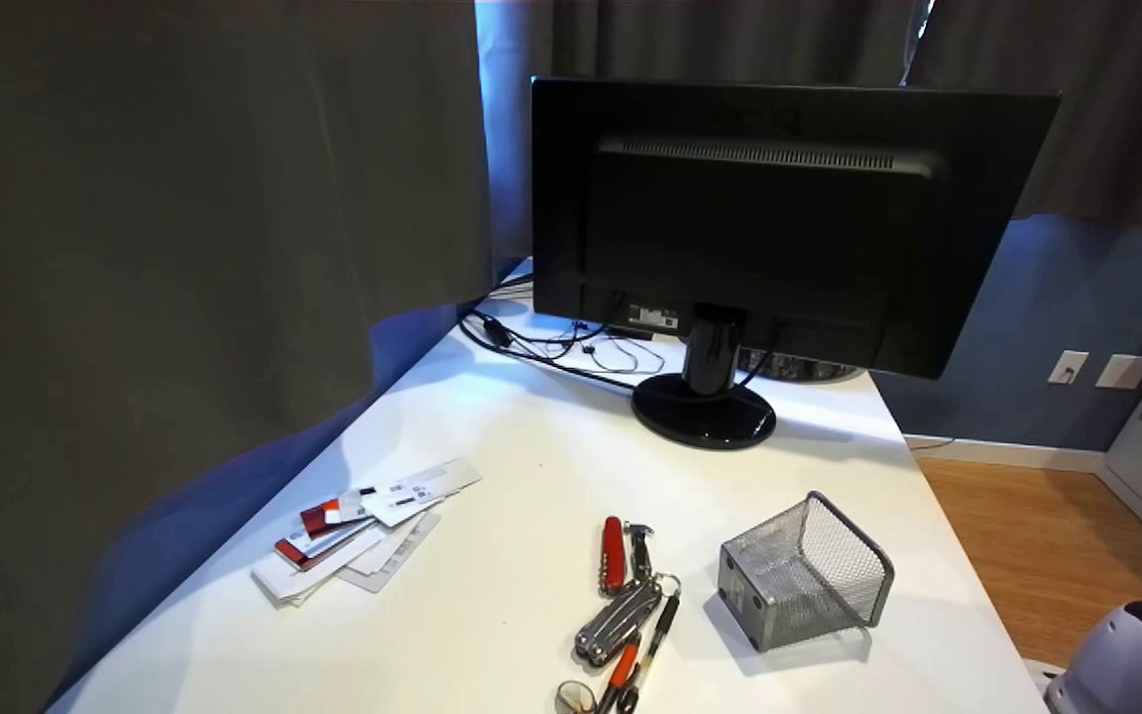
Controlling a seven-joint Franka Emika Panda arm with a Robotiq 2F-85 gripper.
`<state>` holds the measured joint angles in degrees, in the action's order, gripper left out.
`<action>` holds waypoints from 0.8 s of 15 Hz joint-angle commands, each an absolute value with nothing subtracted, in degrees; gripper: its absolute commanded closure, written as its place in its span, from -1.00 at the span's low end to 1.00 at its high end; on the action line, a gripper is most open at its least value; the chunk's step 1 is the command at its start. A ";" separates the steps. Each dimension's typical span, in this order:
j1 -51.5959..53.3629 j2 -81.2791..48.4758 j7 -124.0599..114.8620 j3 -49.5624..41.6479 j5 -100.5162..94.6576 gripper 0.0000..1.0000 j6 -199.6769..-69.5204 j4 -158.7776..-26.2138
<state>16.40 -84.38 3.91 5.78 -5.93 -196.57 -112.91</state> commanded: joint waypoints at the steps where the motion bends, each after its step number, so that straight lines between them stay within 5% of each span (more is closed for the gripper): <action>1: 17.34 -80.54 3.41 5.17 -4.56 0.95 -198.68 -118.54; 12: 19.71 -69.11 2.88 4.42 -1.56 0.95 -196.41 -128.64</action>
<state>17.36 -73.48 3.91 5.24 -3.21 -197.66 -124.48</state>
